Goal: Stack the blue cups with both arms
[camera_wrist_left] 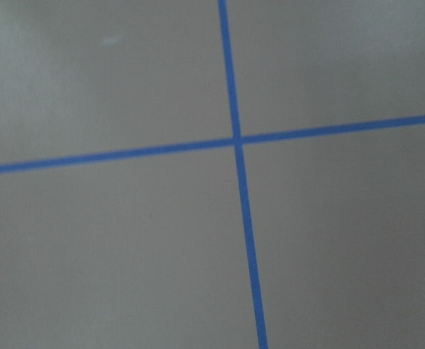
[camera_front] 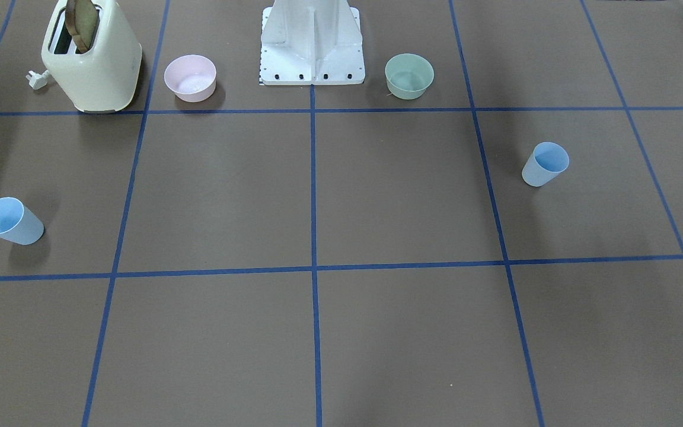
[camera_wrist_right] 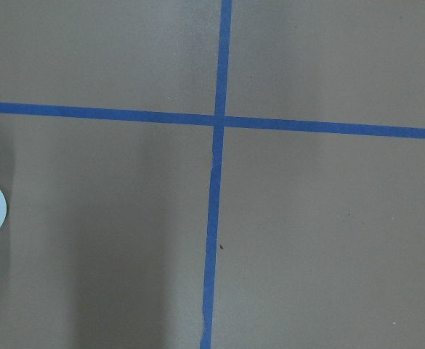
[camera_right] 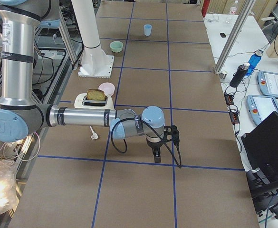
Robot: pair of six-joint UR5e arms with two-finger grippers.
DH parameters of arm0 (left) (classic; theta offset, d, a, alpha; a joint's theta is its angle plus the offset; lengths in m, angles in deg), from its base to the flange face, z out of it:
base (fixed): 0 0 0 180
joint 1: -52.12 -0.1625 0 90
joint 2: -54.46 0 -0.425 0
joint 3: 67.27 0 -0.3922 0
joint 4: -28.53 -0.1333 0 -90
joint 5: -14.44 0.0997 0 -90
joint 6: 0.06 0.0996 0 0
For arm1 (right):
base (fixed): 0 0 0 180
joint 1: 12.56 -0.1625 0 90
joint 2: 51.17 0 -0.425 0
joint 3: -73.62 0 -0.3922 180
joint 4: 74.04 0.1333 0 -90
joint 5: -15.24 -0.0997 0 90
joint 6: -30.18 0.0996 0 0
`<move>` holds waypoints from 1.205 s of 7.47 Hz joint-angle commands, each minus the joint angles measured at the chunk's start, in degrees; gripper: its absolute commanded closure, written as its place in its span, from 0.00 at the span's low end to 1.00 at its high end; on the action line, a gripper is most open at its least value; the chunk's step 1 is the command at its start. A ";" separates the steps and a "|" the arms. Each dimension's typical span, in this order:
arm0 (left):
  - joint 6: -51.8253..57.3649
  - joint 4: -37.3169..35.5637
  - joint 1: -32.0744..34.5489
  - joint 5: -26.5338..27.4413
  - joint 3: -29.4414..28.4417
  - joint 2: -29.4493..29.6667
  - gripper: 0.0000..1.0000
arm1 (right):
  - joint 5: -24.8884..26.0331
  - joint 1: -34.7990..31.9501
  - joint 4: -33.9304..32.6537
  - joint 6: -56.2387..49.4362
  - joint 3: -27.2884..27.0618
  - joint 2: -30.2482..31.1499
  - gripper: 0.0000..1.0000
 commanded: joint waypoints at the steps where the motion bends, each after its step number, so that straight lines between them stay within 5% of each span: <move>1: -1.74 13.04 -0.17 -0.69 -2.65 5.65 0.01 | -0.06 0.00 4.95 0.55 -0.33 -0.81 0.00; 3: -2.37 23.22 -0.79 -5.42 -4.07 4.04 0.01 | -0.23 0.00 4.96 0.55 -0.15 -1.07 0.00; 5: -17.39 24.16 -13.02 -7.21 -3.64 5.07 0.01 | -0.68 0.00 6.02 0.55 0.02 -0.72 0.00; 9: -39.51 24.42 -28.01 7.02 2.68 0.07 0.02 | -0.59 0.00 6.11 0.55 -0.07 -0.37 0.00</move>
